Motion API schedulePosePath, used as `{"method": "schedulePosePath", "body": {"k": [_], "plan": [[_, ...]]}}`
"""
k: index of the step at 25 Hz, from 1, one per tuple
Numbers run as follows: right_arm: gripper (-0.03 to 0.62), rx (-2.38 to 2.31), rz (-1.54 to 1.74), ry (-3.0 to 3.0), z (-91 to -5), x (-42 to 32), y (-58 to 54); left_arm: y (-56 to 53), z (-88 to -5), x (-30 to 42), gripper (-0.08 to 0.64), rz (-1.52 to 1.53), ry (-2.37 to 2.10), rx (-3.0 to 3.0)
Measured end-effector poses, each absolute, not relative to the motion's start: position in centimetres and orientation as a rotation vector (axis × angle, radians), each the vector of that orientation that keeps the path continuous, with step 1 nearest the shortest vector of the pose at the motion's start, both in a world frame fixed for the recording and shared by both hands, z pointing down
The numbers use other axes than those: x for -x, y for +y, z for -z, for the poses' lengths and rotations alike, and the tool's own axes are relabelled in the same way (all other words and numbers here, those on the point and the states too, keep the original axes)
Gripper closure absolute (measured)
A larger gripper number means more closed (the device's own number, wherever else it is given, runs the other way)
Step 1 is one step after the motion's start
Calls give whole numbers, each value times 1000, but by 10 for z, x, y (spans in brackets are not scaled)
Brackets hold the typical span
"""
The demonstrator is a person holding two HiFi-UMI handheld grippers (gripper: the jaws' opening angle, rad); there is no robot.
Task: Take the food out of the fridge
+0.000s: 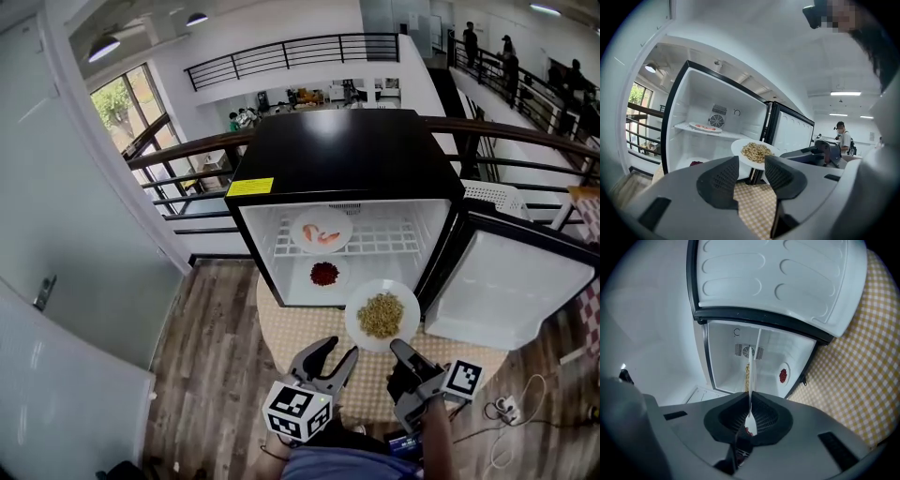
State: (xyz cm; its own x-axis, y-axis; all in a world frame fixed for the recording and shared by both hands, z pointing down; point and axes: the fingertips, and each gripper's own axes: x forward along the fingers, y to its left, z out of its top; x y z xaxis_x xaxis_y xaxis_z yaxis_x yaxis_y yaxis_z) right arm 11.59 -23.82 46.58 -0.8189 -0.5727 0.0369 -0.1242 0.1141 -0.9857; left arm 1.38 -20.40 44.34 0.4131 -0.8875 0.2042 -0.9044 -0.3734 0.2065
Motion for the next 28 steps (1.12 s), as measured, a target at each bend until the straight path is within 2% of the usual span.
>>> {"method": "schedulePosePath", "body": {"k": [18, 28], "plan": [[568, 623, 1795, 2062, -475, -108, -209, -159, -454, -23, 379, -197, -1587, -2342], [568, 642, 1772, 2061, -469, -82, -163, -118, -449, 2, 380, -176, -1556, -2377]]}}
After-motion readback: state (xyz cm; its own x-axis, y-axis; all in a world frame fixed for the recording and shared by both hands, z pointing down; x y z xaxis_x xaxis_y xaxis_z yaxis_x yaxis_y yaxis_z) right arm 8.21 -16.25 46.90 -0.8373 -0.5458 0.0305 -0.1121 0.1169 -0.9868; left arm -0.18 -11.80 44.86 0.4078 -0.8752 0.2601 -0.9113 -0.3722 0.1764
